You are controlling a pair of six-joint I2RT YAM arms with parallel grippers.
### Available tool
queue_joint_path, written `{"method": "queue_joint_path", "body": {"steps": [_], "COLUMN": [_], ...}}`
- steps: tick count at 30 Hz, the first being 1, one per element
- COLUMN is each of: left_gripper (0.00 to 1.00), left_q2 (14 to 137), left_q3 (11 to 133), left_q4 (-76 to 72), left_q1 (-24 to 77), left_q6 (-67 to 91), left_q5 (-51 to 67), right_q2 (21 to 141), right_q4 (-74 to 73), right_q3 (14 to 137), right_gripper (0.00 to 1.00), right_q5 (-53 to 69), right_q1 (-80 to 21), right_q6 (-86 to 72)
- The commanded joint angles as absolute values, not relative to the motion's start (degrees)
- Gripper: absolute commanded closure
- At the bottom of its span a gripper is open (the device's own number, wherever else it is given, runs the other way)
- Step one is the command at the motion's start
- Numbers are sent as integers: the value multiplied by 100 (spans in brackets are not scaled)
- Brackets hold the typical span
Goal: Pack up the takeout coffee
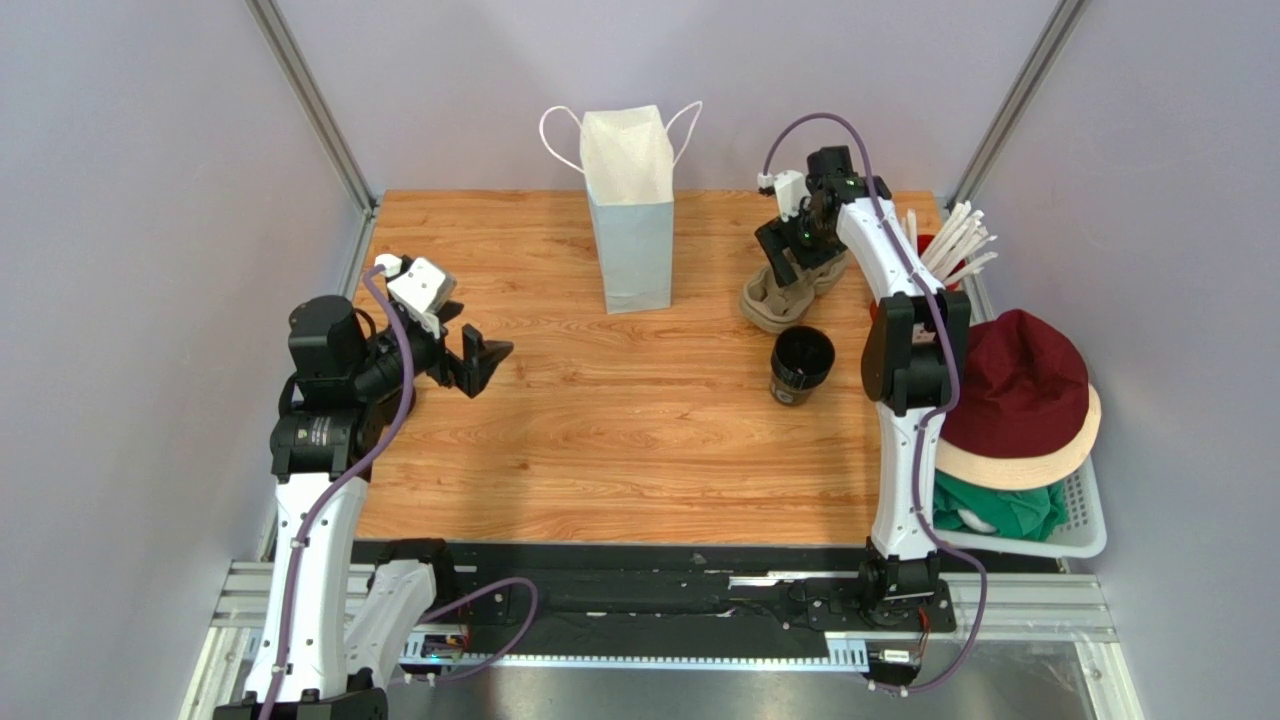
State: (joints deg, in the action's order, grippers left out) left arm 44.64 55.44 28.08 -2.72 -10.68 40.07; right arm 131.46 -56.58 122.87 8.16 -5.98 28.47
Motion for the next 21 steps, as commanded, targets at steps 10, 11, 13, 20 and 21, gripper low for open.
{"method": "queue_joint_path", "body": {"steps": [10, 11, 13, 20, 21], "left_gripper": [3, 3, 3, 3, 3], "left_q2": [4474, 4465, 4474, 4456, 4456], "left_q3": [5607, 5616, 5616, 5616, 5616], "left_q4": [2760, 2768, 2777, 2768, 2777], "left_q1": [-308, -299, -299, -299, -308], "left_q6": [-1090, -1090, -1090, -1081, -1081], "left_q5": [4069, 4069, 4069, 4069, 4069], "right_q2": [13219, 13201, 13166, 13131, 13131], "right_q4": [-5098, -5098, -5063, -5054, -5054], "right_q3": [12165, 12121, 12033, 11936, 11927], "right_gripper": [26, 27, 31, 35, 37], "right_q5": [1151, 1169, 1178, 1160, 1169], "right_q1": [-624, -624, -624, -598, -606], "right_q6": [3032, 3050, 3067, 3120, 3111]}}
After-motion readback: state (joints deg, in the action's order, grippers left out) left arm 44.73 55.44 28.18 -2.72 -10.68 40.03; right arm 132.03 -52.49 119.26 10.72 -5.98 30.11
